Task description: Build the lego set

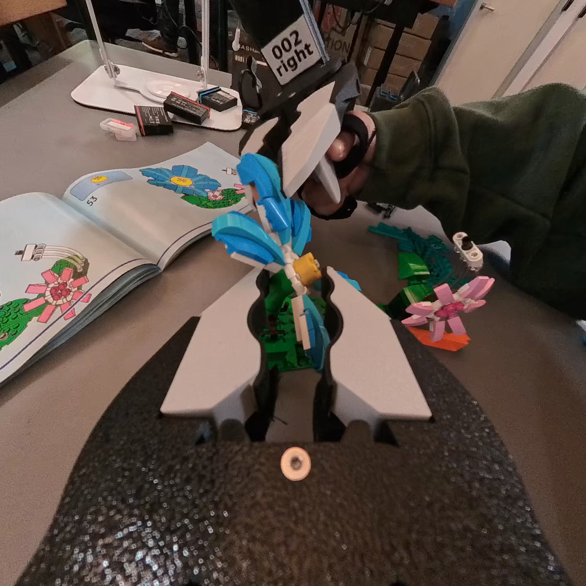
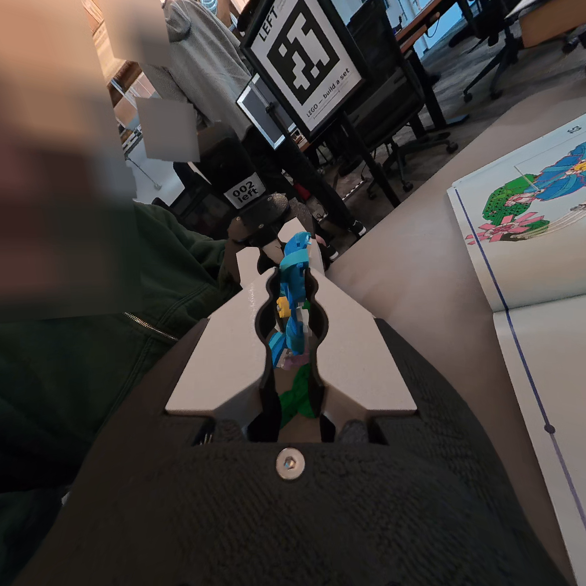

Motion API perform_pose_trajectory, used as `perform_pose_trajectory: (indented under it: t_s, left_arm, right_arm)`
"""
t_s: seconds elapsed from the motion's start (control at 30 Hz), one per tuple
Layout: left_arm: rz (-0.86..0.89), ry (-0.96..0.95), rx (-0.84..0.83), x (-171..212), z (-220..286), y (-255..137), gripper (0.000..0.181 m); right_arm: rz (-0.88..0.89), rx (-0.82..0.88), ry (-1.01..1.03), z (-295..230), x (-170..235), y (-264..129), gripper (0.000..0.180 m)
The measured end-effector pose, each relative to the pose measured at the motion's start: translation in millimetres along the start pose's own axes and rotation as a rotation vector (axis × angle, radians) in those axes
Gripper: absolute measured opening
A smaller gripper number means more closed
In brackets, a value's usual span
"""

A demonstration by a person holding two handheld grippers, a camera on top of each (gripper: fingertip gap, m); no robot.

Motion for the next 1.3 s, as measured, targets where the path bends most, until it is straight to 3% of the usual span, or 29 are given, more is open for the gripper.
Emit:
perform_pose_trajectory:
  t_s: [0.03,1.3]
  left_arm:
    - [0.000,0.003,-0.001,0.2,0.3,-0.1,0.031]
    - [0.014,-0.017,0.017,0.0,0.3,0.6,0.031]
  right_arm:
    - [0.000,-0.006,-0.003,-0.9,0.4,0.3,0.014]
    - [0.029,-0.012,-0.023,0.4,2.5,1.2,0.014]
Point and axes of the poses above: each gripper's, where its closed fingertips meet, y out along the fingers, x out of its underside, z = x × y across the jaws, the point moved 4 cm from there along -y, back along the fingers, and after that the axes turned 8 degrees about -x, right-handed, at the moved point
